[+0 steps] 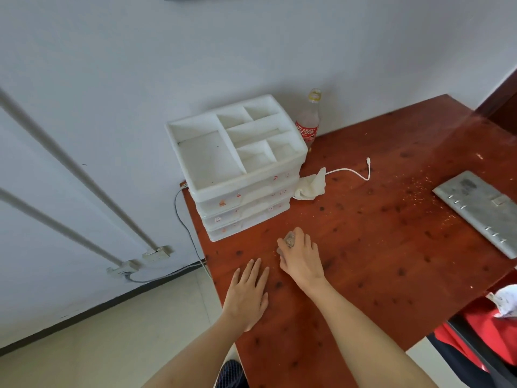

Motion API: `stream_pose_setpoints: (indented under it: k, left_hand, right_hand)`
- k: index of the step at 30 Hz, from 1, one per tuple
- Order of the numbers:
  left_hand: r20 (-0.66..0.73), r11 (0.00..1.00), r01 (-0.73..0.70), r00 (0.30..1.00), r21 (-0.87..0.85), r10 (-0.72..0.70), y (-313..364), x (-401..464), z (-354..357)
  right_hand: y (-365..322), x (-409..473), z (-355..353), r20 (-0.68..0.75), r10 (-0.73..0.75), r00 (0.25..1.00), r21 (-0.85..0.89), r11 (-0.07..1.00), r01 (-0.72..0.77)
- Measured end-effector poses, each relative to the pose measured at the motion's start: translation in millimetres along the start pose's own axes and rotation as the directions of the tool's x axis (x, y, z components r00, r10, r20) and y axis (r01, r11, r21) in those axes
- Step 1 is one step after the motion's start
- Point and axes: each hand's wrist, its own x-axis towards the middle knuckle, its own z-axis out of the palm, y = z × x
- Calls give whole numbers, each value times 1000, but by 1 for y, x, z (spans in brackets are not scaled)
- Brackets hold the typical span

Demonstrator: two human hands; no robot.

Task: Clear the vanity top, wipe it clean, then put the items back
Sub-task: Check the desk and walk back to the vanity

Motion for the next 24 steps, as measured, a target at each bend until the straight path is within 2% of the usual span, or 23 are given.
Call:
stream_pose_setpoints:
  k: [4, 8, 11, 14, 16, 19, 24]
  left_hand:
    - [-81, 996, 74, 994, 46, -70, 0, -11, -13]
    - [-130, 983, 181, 975, -25, -183, -16, -41, -21]
    - [-206, 954, 301, 933, 0, -295, -44, -78, -33]
    - [-274, 881, 473, 850, 21, -450, -79, -132, -39]
    - [-323, 797, 604, 755, 6, -570, -101, -176, -43]
    - [-309, 639, 765, 592, -74, -745, -125, -252, -51]
    - [-400, 362, 920, 278, -151, -874, -147, -391, -62]
  right_hand:
    - [-7, 3, -19, -18, -124, 992, -9, 992, 124]
    - [-31, 9, -37, -46, -293, 955, 25, 955, 294]
    - [-67, 16, -51, -111, -441, 891, 69, 890, 450]
    - [-123, 25, -68, -205, -582, 787, 55, 796, 603]
    - [-169, 27, -85, -259, -664, 701, 46, 717, 696]
    - [-242, 19, -116, -354, -765, 538, 46, 560, 827]
    - [-370, -21, -179, -478, -824, 303, 9, 340, 940]
